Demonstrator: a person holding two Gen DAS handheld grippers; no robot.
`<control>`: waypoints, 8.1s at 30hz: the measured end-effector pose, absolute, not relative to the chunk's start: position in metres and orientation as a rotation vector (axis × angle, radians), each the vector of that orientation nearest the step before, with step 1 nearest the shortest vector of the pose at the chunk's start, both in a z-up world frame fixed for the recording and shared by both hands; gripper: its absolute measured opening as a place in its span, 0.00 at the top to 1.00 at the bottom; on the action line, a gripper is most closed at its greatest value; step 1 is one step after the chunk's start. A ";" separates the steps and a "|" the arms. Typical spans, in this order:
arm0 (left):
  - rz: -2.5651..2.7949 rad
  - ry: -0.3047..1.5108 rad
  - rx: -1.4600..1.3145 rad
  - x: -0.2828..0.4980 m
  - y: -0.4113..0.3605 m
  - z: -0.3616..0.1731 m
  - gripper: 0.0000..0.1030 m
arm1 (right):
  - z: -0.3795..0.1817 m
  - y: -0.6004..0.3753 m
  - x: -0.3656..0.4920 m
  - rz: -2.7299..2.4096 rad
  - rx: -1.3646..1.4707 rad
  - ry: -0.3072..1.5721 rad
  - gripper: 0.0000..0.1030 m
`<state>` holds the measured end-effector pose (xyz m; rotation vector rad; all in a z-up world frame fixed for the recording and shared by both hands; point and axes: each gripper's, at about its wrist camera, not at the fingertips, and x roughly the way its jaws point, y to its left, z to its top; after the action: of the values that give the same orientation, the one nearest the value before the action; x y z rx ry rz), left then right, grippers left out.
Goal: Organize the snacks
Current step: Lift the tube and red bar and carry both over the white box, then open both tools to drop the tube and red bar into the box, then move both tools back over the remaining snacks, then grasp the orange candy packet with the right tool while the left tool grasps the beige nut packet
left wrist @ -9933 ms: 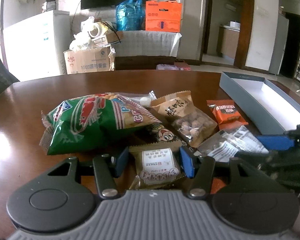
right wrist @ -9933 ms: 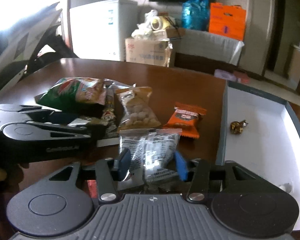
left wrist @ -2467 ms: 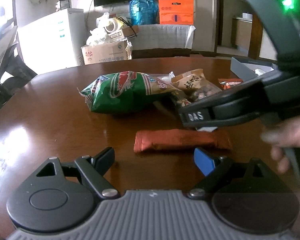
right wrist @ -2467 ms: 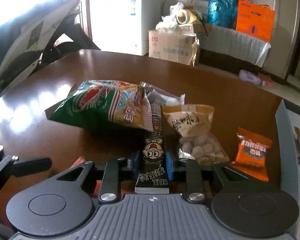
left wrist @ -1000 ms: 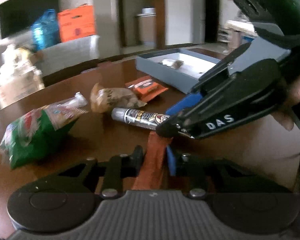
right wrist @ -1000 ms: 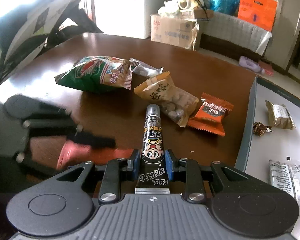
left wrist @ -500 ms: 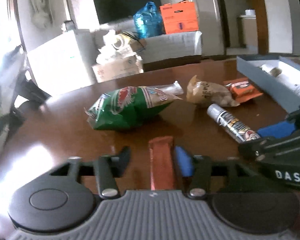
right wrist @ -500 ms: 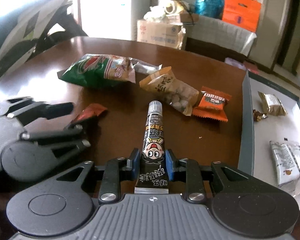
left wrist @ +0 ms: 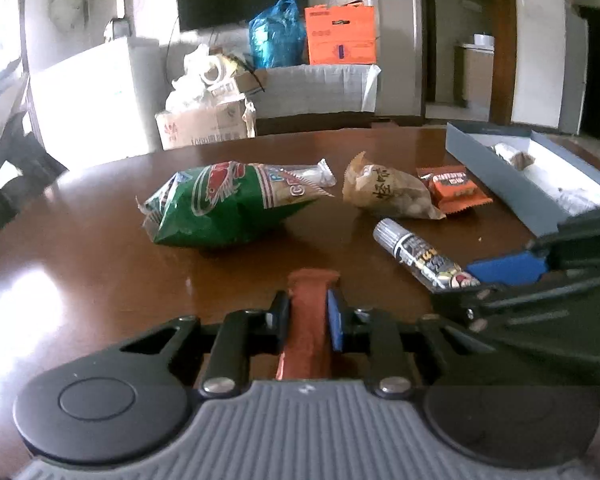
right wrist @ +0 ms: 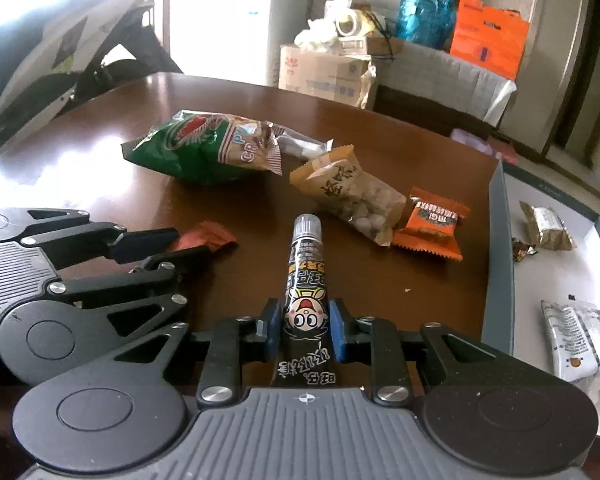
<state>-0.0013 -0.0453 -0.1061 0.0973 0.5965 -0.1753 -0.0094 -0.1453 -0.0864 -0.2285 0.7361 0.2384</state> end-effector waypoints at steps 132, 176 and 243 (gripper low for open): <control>-0.422 0.295 0.162 0.100 -0.290 0.011 0.18 | -0.028 -0.333 -0.006 -0.073 -0.059 0.616 0.26; -0.232 0.464 0.132 0.087 -0.094 -0.073 0.16 | -0.028 -0.247 0.017 0.077 -0.104 0.556 0.41; -0.192 0.648 0.085 0.091 -0.042 -0.105 0.22 | -0.087 -0.187 0.010 0.208 -0.195 0.838 0.62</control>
<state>0.0906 -0.0415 -0.1046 0.0854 0.6483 -0.1918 0.0097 -0.1867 -0.0865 -0.1949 0.8375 0.2083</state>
